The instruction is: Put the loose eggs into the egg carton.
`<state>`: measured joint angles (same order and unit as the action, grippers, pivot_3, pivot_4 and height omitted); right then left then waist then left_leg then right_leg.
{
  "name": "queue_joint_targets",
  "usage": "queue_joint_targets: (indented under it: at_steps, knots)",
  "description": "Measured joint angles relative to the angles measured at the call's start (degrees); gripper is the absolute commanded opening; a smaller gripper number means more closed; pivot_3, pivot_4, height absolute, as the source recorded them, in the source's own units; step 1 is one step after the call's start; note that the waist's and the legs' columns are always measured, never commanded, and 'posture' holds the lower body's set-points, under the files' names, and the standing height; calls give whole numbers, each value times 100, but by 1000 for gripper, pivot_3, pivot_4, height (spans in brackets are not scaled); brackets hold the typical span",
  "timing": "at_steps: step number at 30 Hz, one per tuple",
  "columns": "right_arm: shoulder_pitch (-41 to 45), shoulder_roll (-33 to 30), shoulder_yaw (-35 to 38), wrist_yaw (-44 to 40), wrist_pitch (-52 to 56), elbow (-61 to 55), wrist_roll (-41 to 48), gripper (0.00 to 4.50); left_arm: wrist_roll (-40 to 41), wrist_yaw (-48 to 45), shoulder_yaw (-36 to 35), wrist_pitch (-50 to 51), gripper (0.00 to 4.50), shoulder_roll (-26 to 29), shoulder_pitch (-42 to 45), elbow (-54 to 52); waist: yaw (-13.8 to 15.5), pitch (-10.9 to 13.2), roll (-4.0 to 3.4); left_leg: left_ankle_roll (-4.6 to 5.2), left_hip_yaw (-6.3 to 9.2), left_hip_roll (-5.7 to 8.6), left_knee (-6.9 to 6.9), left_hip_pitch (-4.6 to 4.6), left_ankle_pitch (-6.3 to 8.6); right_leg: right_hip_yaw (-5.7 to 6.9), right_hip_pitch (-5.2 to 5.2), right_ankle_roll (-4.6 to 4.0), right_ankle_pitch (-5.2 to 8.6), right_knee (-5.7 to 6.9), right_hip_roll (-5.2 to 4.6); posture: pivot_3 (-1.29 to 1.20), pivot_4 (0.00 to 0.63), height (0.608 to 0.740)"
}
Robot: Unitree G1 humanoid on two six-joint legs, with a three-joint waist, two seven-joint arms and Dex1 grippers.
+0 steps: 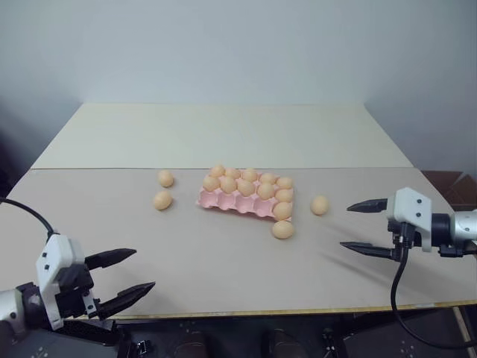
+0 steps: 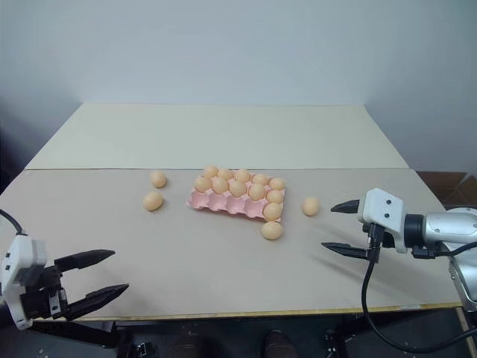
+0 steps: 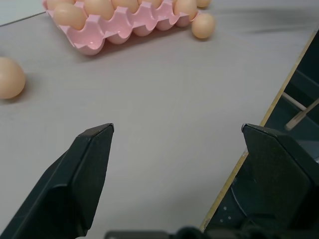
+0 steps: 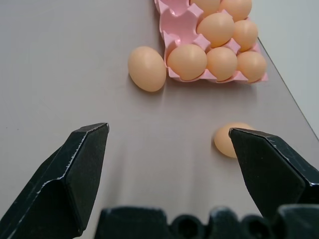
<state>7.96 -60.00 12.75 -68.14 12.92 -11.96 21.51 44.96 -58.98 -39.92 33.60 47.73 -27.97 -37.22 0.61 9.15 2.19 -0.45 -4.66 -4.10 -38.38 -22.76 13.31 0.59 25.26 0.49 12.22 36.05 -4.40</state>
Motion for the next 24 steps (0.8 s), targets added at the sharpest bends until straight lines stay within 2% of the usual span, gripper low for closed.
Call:
queue_joint_targets:
  at_steps: [6,13,18,24]
  knots:
    - [-41,1,105,141,0,-6,-41,4500,9,188,90,78,4488,21,227,124,-2,0,0,0,-1,0,0,-3,0,-1,0,0,0,-2,0,0,150,740]
    - [487,227,-100,1100,419,64,-480,4500,-254,165,344,-89,4488,30,315,198,-31,0,0,0,-3,0,0,1,0,-3,1,0,-1,1,1,0,150,740]
    - [1297,658,-694,1436,934,389,-671,4500,-222,73,573,-84,4488,160,662,259,-47,0,0,0,-2,0,0,-1,0,-3,1,-1,-1,1,2,0,150,740]
    - [1815,1283,-1506,1574,762,1308,-1159,4500,-209,37,850,-79,4488,238,957,335,-64,0,0,1,-4,3,2,-16,0,-4,8,-2,-3,-5,1,0,150,740]
